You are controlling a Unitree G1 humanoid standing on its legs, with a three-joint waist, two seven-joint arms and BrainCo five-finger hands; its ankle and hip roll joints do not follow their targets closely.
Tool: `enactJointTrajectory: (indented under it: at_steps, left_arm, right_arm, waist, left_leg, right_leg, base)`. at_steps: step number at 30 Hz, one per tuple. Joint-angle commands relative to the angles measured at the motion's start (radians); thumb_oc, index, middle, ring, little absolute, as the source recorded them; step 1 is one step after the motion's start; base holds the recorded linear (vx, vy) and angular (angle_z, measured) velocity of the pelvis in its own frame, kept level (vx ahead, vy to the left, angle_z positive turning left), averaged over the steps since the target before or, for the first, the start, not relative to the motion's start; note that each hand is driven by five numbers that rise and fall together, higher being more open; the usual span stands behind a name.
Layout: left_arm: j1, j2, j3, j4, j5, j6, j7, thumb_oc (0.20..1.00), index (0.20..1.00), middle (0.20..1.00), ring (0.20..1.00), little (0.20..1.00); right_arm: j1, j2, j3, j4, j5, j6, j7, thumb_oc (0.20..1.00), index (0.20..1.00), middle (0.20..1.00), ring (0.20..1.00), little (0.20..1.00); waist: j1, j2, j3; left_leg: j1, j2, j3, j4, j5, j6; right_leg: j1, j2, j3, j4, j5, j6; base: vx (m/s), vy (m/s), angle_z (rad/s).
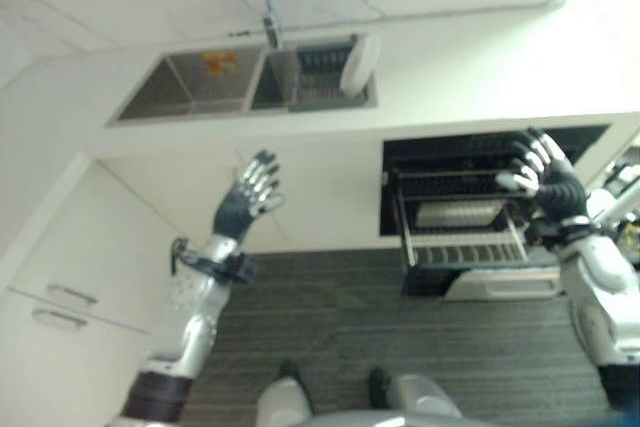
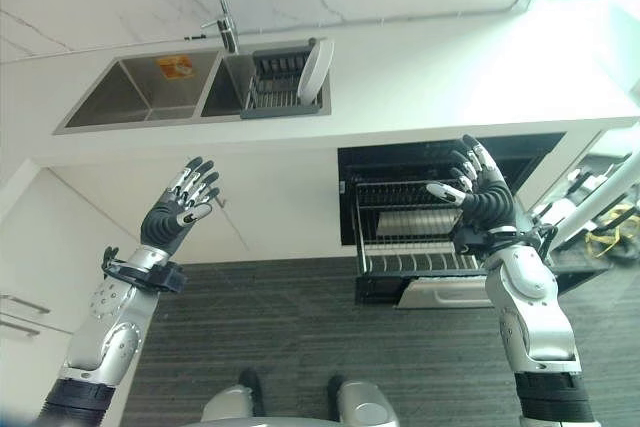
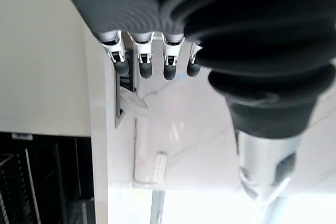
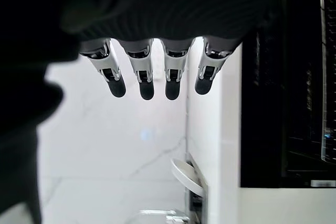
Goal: Place the dishes in the dishwasher.
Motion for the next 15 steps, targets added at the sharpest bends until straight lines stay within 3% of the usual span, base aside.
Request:
enactJointTrajectory:
  at_steps: [1, 4, 6, 8, 11, 13, 15]
  left_arm:
    - [0.036, 0.035, 0.04, -0.031, -0.056, -0.089, -0.008, 1.0, 1.0, 1.0, 1.0, 1.0]
    - [0.041, 0.038, 0.027, -0.017, -0.037, -0.118, -0.011, 1.0, 1.0, 1.0, 1.0, 1.0]
    - [0.037, 0.052, 0.029, -0.016, -0.039, -0.118, -0.006, 1.0, 1.0, 1.0, 1.0, 1.0]
    - [0.033, 0.062, 0.044, -0.027, -0.039, -0.104, -0.013, 1.0, 1.0, 1.0, 1.0, 1.0]
    - [-0.017, 0.087, 0.052, -0.036, -0.029, -0.075, -0.023, 1.0, 1.0, 1.0, 1.0, 1.0]
    - [-0.051, 0.094, 0.054, -0.043, -0.024, -0.06, -0.045, 1.0, 1.0, 1.0, 1.0, 1.0]
    - [-0.076, 0.101, 0.067, -0.065, -0.006, -0.069, -0.067, 1.0, 1.0, 1.0, 1.0, 1.0]
  right_arm:
    - [0.004, -0.03, -0.066, -0.069, -0.007, -0.04, 0.031, 1.0, 1.0, 1.0, 1.0, 1.0]
    - [0.021, -0.046, -0.084, -0.073, -0.007, -0.037, 0.032, 1.0, 1.0, 1.0, 1.0, 1.0]
    - [0.047, -0.055, -0.108, -0.082, 0.013, -0.039, 0.046, 1.0, 1.0, 1.0, 1.0, 1.0]
    - [0.056, -0.059, -0.125, -0.094, 0.027, -0.03, 0.047, 1.0, 1.0, 1.0, 1.0, 1.0]
    - [0.045, -0.044, -0.113, -0.113, 0.034, -0.041, 0.003, 1.0, 1.0, 1.0, 1.0, 1.0]
    - [0.045, -0.013, -0.108, -0.122, 0.042, -0.052, -0.037, 1.0, 1.0, 1.0, 1.0, 1.0]
    - [0.034, 0.022, -0.09, -0.115, 0.028, -0.05, -0.056, 1.0, 1.0, 1.0, 1.0, 1.0]
  waist:
    - [0.011, -0.014, -0.029]
    - [-0.003, -0.009, -0.023]
    - [-0.013, -0.01, -0.027]
    - [-0.007, -0.016, -0.037]
    - [0.017, -0.042, -0.053]
    - [0.027, -0.063, -0.056]
    - [0.034, -0.066, -0.057]
  left_leg:
    - [-0.062, -0.012, 0.025, 0.104, 0.04, -0.023]
    - [-0.061, 0.045, 0.082, 0.104, 0.047, -0.029]
    - [-0.043, 0.049, 0.114, 0.104, 0.035, -0.025]
    - [-0.026, 0.024, 0.119, 0.104, 0.012, -0.011]
    - [-0.006, -0.053, 0.111, 0.104, -0.036, 0.026]
    - [-0.003, -0.1, 0.099, 0.104, -0.057, 0.056]
    - [0.008, -0.133, 0.084, 0.104, -0.073, 0.08]
  right_leg:
    - [0.128, -0.004, 0.074, -0.106, -0.053, 0.093]
    - [0.148, -0.041, 0.052, -0.106, -0.064, 0.106]
    - [0.161, -0.072, 0.032, -0.106, -0.06, 0.125]
    - [0.174, -0.102, 0.026, -0.106, -0.055, 0.144]
    - [0.185, -0.172, 0.018, -0.106, -0.026, 0.194]
    - [0.179, -0.215, 0.004, -0.106, 0.042, 0.22]
    - [0.174, -0.233, -0.013, -0.106, 0.106, 0.226]
  base:
    - [0.21, 0.301, -0.17]
    - [0.19, 0.334, -0.69]
    - [0.24, 0.402, -0.21]
    - [0.2, 0.333, 0.02]
    - [0.17, 0.311, 0.16]
    - [0.14, 0.262, 0.42]
    - [0.15, 0.253, 0.55]
